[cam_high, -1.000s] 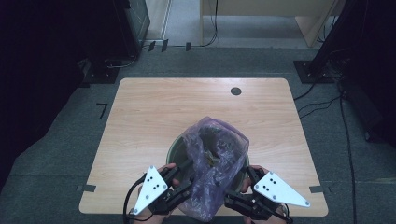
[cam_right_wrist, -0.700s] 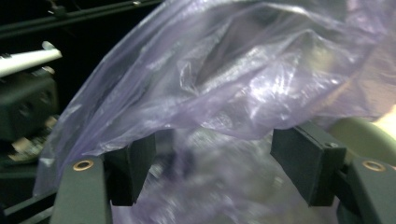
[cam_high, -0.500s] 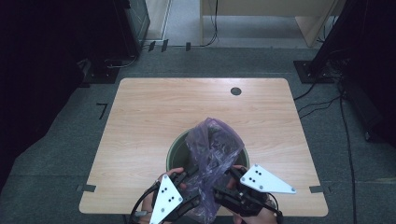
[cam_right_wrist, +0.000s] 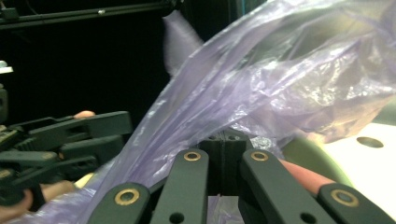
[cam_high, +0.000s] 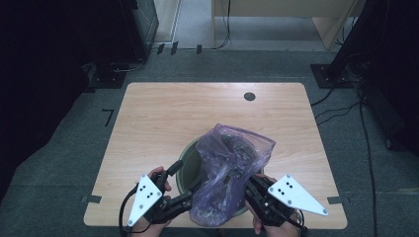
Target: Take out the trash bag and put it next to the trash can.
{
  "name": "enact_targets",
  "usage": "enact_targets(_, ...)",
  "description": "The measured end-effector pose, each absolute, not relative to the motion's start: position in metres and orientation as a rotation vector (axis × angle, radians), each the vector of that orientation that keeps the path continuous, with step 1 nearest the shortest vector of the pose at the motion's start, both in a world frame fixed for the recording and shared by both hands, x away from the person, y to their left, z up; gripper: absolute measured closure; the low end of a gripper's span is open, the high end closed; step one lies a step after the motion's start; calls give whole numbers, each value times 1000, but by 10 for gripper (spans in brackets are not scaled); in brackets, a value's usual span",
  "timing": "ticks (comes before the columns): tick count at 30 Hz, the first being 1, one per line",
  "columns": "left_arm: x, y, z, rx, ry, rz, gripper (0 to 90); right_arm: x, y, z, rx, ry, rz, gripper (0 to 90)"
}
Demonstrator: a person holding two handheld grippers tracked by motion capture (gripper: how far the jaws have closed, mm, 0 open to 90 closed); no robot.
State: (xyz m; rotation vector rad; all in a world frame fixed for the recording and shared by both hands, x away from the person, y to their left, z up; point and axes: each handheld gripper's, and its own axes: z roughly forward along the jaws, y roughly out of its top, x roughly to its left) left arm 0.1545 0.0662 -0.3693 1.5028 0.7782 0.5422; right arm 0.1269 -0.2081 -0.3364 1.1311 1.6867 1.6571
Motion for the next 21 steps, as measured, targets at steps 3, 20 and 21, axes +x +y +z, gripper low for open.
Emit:
enact_targets(3,159,77,-369,1472,828,553,254,126,-208,-334,1091,1638,1647,900)
enact_targets(20,182,126,-394,1433,1029,657,111,125,-206,-309,937,1497,1680,900)
enact_targets(21,183,128,-395,1430,1031,648,111,125,-207,-308,931,1496,1679,900)
